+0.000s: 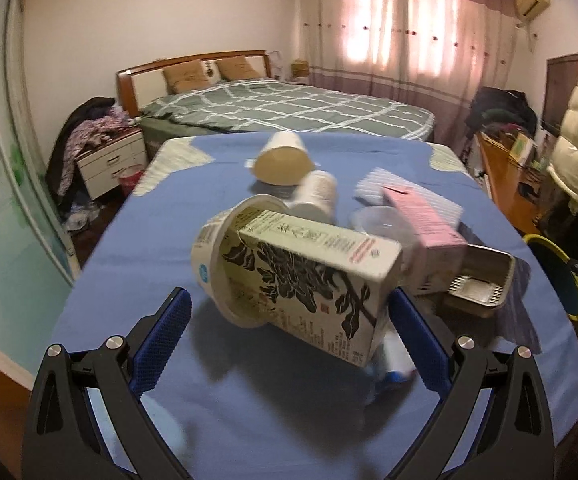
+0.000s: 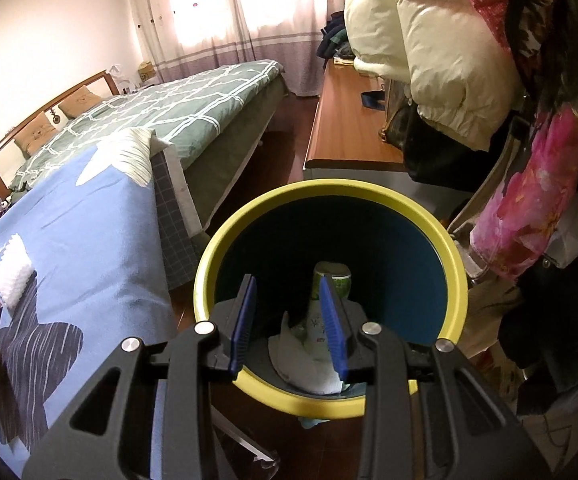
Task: Collect trash
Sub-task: 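Grasp the printed paper carton with the left gripper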
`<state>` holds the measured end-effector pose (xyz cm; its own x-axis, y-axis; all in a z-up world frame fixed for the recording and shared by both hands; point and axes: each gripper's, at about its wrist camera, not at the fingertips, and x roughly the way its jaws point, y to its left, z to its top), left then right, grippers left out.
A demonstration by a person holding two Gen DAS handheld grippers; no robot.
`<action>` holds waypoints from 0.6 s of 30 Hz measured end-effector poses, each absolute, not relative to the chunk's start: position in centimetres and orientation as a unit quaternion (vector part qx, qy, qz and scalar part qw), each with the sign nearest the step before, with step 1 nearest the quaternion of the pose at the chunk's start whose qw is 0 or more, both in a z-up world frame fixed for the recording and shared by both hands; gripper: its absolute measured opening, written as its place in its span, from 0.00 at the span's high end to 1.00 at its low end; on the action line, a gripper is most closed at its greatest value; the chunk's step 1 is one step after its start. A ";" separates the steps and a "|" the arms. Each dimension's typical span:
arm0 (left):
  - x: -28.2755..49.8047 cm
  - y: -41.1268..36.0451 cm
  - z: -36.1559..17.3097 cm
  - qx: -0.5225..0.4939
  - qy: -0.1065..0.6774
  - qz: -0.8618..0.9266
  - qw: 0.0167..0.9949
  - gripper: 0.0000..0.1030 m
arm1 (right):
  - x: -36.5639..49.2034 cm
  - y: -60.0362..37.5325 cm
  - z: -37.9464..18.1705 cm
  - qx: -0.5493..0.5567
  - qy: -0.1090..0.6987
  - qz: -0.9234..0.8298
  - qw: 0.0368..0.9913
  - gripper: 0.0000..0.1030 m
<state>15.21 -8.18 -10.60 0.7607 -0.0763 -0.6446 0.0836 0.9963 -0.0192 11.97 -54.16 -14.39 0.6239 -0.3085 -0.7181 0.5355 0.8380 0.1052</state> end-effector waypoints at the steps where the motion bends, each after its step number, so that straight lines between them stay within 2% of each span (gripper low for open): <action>1: 15.1 -7.8 -10.6 0.003 0.344 -0.041 0.938 0.06 | 12.0 -54.1 -14.4 0.156 0.363 -0.238 0.887 0.69; 11: 13.9 -9.8 -10.8 -0.024 0.370 -0.107 0.923 0.06 | 11.9 -53.3 -13.8 0.148 0.357 -0.233 0.892 0.69; 18: 16.0 -9.7 -12.2 -0.045 0.390 -0.057 0.918 0.06 | 12.1 -53.6 -14.2 0.157 0.360 -0.228 0.891 0.69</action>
<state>16.03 -9.69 -12.17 0.6900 -0.1402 -0.7101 0.0703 0.9894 -0.1270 12.05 -53.64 -14.19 0.6372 -0.2930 -0.7128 0.5186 0.8472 0.1154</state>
